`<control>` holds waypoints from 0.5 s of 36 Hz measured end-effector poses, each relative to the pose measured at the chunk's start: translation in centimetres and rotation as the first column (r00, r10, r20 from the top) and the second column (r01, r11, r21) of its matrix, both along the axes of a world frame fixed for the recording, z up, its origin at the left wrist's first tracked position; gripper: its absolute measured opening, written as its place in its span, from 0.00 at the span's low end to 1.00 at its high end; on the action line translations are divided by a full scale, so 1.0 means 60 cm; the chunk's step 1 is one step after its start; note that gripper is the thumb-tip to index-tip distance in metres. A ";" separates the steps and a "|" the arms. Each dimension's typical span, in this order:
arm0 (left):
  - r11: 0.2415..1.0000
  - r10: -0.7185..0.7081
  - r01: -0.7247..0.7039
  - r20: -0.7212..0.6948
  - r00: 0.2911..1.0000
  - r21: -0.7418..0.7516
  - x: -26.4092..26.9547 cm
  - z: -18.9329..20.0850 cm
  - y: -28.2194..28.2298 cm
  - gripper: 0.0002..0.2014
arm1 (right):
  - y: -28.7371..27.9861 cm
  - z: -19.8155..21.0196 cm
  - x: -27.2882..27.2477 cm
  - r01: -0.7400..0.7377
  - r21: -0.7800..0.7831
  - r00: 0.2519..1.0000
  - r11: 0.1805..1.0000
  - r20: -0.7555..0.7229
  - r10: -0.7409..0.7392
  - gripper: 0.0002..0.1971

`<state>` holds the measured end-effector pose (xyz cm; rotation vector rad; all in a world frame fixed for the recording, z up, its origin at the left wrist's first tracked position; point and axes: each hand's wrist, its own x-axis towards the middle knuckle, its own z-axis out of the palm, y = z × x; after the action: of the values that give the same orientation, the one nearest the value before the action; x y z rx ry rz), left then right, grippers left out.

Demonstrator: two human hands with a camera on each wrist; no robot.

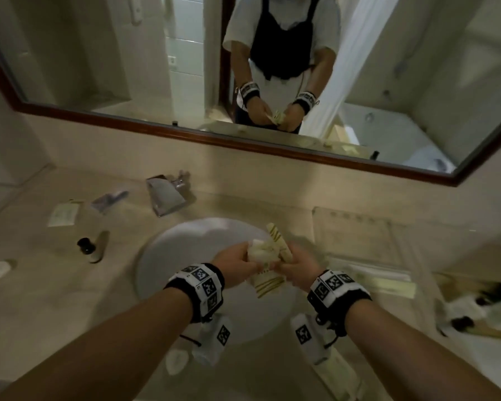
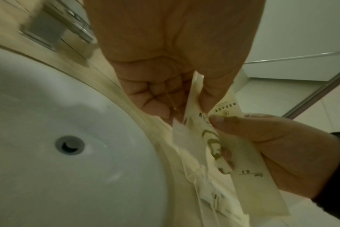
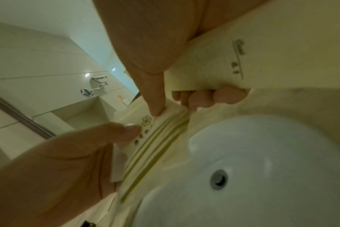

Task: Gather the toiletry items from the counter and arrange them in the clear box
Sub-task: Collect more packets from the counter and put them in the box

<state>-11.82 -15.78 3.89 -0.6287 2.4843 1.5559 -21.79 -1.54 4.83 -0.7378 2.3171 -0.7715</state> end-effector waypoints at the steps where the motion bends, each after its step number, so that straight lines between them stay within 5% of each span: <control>1: 1.000 -0.004 0.004 0.007 1.000 0.008 -0.011 0.004 0.019 0.14 | 0.022 -0.004 -0.015 0.010 0.020 1.000 1.000 -0.011 -0.010 0.07; 10: 0.983 -0.155 0.165 0.120 0.981 -0.077 -0.104 0.021 0.154 0.20 | 0.215 -0.010 -0.146 0.183 0.187 0.973 0.965 -0.177 -0.150 0.11; 18: 0.907 -0.277 0.339 0.253 0.927 -0.249 -0.171 -0.001 0.239 0.32 | 0.326 -0.020 -0.232 0.062 0.380 0.964 0.923 -0.262 0.043 0.03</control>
<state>-22.10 -1.46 3.82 -0.3819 2.5127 0.9691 -35.74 18.04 3.63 -0.6810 2.6044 -0.2077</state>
